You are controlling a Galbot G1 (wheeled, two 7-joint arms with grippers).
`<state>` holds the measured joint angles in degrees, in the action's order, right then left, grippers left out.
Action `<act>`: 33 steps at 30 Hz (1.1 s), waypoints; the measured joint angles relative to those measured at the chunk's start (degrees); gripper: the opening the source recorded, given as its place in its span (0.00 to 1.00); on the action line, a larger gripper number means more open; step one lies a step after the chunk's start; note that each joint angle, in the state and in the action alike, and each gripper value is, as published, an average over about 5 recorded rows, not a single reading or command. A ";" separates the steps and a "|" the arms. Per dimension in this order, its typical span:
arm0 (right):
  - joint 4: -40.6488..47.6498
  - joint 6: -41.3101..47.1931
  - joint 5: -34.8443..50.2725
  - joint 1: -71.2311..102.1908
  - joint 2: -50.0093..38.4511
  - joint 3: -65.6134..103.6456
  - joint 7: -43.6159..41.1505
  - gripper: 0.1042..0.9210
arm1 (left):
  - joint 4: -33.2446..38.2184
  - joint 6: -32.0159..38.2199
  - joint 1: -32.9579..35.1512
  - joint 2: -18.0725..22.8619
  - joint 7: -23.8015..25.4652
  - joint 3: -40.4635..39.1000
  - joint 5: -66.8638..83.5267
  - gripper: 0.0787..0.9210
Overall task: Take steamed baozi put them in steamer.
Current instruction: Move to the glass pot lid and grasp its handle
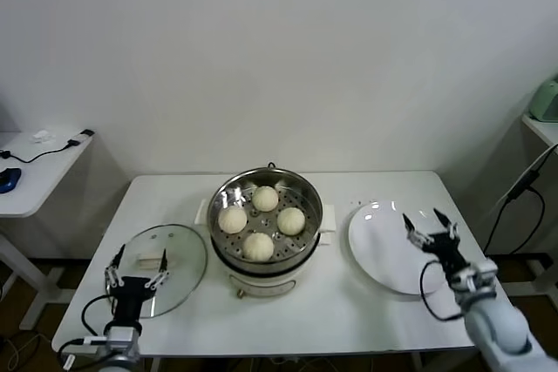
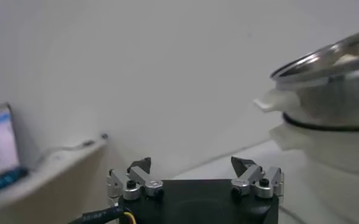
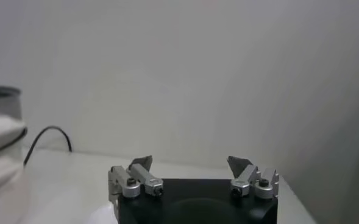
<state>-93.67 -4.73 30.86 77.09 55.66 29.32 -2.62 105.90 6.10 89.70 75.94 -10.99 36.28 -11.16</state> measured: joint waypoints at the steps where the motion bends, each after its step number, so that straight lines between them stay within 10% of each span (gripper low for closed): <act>1: -0.29 -0.48 -0.63 1.46 1.14 0.54 0.20 0.88 | -0.46 0.46 0.00 -0.21 -1.21 0.11 -2.21 0.88; 13: -2.35 -2.68 -6.99 7.83 10.99 3.28 1.84 0.88 | -7.21 1.55 -0.03 -4.82 -11.30 -0.08 -33.66 0.88; 33: -3.64 -3.10 -11.73 10.12 15.80 4.33 2.51 0.88 | -19.75 -6.21 -7.12 -5.28 -12.84 -2.07 -55.03 0.88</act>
<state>-97.31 -7.83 19.13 87.21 71.46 33.65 -0.11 86.15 -0.12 82.58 70.67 -23.82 34.21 -66.20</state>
